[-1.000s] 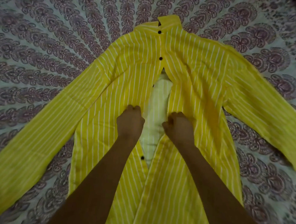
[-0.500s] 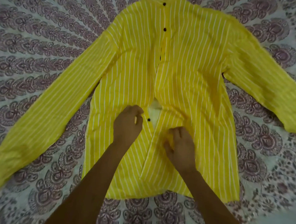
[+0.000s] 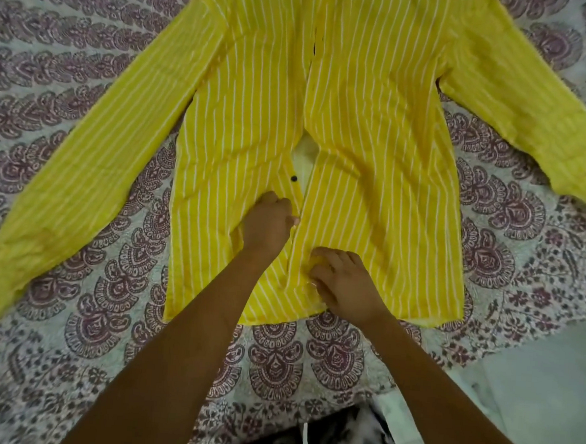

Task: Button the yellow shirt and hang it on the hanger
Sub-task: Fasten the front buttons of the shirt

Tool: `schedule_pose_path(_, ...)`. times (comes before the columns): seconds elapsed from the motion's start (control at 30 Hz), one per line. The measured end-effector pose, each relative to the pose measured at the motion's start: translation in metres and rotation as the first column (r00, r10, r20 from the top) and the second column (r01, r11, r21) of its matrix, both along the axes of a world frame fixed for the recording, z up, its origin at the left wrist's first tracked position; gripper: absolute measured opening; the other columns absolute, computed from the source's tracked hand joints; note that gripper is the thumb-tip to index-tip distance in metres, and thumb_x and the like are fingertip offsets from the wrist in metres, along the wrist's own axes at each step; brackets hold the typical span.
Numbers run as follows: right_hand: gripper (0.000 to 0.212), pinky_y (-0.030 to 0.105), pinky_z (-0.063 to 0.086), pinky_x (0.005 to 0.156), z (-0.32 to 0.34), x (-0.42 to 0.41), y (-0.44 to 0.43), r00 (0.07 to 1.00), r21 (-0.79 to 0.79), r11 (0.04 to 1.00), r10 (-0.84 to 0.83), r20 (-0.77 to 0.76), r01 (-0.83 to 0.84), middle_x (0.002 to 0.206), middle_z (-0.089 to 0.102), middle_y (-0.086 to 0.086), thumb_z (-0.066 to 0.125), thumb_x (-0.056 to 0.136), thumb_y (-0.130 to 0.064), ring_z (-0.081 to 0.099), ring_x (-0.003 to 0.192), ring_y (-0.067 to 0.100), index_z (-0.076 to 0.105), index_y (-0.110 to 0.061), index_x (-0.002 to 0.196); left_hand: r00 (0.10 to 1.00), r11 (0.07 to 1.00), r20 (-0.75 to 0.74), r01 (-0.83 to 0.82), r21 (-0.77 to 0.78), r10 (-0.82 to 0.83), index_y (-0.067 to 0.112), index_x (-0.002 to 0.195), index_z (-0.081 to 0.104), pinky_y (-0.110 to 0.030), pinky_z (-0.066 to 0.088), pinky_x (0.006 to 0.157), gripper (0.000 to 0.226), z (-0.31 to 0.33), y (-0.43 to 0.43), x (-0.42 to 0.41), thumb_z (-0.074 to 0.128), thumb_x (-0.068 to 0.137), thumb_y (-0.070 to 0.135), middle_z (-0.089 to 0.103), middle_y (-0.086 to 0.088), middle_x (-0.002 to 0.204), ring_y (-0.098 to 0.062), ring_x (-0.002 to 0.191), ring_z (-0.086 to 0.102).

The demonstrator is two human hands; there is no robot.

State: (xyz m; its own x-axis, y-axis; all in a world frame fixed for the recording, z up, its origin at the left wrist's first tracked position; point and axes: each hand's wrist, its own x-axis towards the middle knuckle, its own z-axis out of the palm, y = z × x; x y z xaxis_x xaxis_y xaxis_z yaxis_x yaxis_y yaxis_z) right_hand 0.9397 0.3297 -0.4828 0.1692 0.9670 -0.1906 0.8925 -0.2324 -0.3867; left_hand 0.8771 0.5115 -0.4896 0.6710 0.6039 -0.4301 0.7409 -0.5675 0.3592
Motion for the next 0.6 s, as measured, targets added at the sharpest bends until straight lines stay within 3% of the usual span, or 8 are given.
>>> schedule_pose_path(0.07, 0.015, 0.037, 0.035, 0.091, 0.005, 0.001, -0.011, 0.999, 0.026, 0.998, 0.051, -0.01, -0.051, 0.125, 0.058, 0.006, 0.055, 0.08, -0.023, 0.056, 0.109, 0.025, 0.05, -0.022, 0.094, 0.997, 0.997, 0.035, 0.072, -0.019, -0.071, 0.005, 0.094, 0.06, -0.041, 0.042, 0.073, 0.023, 0.0, 0.003, -0.005, 0.056, 0.09, 0.027, 0.053, -0.015, 0.107, -0.033, 0.096, 0.056)
schedule_pose_path(0.13, 0.02, 0.037, 0.033, 0.097, 0.012, 0.001, -0.025, 0.99, 0.012, 0.99, 0.137, -0.008, -0.137, 0.124, 0.06, 0.003, 0.055, 0.08, -0.022, 0.054, 0.115, 0.022, 0.048, -0.02, 0.099, 0.984, 0.977, 0.092, 0.163, -0.137, -0.152, 0.005, 0.089, 0.061, -0.039, 0.042, 0.073, 0.021, 0.003, 0.009, -0.016, 0.059, 0.088, 0.025, 0.055, -0.014, 0.101, -0.032, 0.091, 0.058)
schedule_pose_path(0.23, 0.035, 0.035, 0.045, 0.095, 0.021, -0.001, -0.047, 0.983, -0.058, 0.982, 0.176, -0.05, -0.179, 0.108, 0.069, 0.003, 0.045, 0.081, -0.029, 0.062, 0.106, 0.022, 0.058, -0.014, 0.11, 0.943, 0.875, 0.005, 0.31, -0.373, -0.332, 0.008, 0.085, 0.065, -0.031, 0.039, 0.074, 0.019, 0.012, 0.014, -0.041, 0.066, 0.083, 0.027, 0.057, -0.01, 0.093, -0.027, 0.092, 0.058)
schedule_pose_path(0.3, 0.038, 0.035, 0.05, 0.089, 0.022, -0.002, -0.06, 0.986, -0.104, 0.982, 0.146, -0.082, -0.154, 0.1, 0.07, 0.005, 0.043, 0.08, -0.031, 0.065, 0.098, 0.023, 0.061, -0.011, 0.108, 0.904, 0.835, -0.044, 0.375, -0.403, -0.426, 0.012, 0.087, 0.066, -0.031, 0.041, 0.078, 0.022, 0.014, 0.007, -0.065, 0.069, 0.08, 0.033, 0.058, -0.006, 0.093, -0.025, 0.096, 0.057)
schedule_pose_path(0.4, 0.036, 0.036, 0.05, 0.088, 0.018, -0.007, -0.069, 0.992, -0.114, 0.987, 0.11, -0.064, -0.117, 0.104, 0.068, 0.005, 0.044, 0.082, -0.034, 0.064, 0.1, 0.025, 0.058, -0.013, 0.108, 0.89, 0.871, 0.024, 0.451, -0.197, -0.456, 0.013, 0.103, 0.061, -0.038, 0.048, 0.076, 0.052, 0.012, -0.022, -0.096, 0.069, 0.068, 0.051, 0.06, -0.009, 0.099, -0.027, 0.094, 0.059)
schedule_pose_path(0.47, 0.041, 0.035, 0.049, 0.088, 0.013, -0.013, -0.07, 0.993, -0.134, 0.984, 0.117, 0.001, -0.116, 0.109, 0.066, 0.004, 0.045, 0.082, -0.046, 0.062, 0.101, 0.023, 0.052, -0.017, 0.11, 0.859, 0.858, 0.038, 0.512, -0.032, -0.511, 0.014, 0.111, 0.059, -0.041, 0.05, 0.069, 0.064, 0.008, -0.046, -0.105, 0.076, 0.06, 0.049, 0.06, -0.013, 0.099, -0.032, 0.089, 0.061)
schedule_pose_path(0.53, 0.05, 0.038, 0.05, 0.088, 0.01, -0.02, -0.068, 0.993, -0.139, 0.985, 0.108, 0.039, -0.102, 0.109, 0.065, 0.005, 0.06, 0.073, -0.05, 0.063, 0.1, 0.025, 0.051, -0.018, 0.11, 0.816, 0.81, -0.027, 0.577, 0.107, -0.577, 0.018, 0.106, 0.061, -0.038, 0.05, 0.062, 0.059, 0.006, -0.068, -0.107, 0.084, 0.056, 0.038, 0.061, -0.009, 0.093, -0.029, 0.082, 0.062)
schedule_pose_path(0.6, 0.047, 0.04, 0.051, 0.085, 0.009, -0.027, -0.067, 0.993, -0.123, 0.991, 0.07, 0.1, -0.057, 0.105, 0.066, 0.008, 0.076, 0.063, -0.037, 0.065, 0.094, 0.028, 0.059, -0.016, 0.101, 0.814, 0.793, -0.033, 0.572, 0.21, -0.579, 0.019, 0.087, 0.065, -0.031, 0.048, 0.052, 0.039, 0.005, -0.079, -0.107, 0.086, 0.055, 0.026, 0.062, -0.003, 0.08, -0.023, 0.068, 0.062)
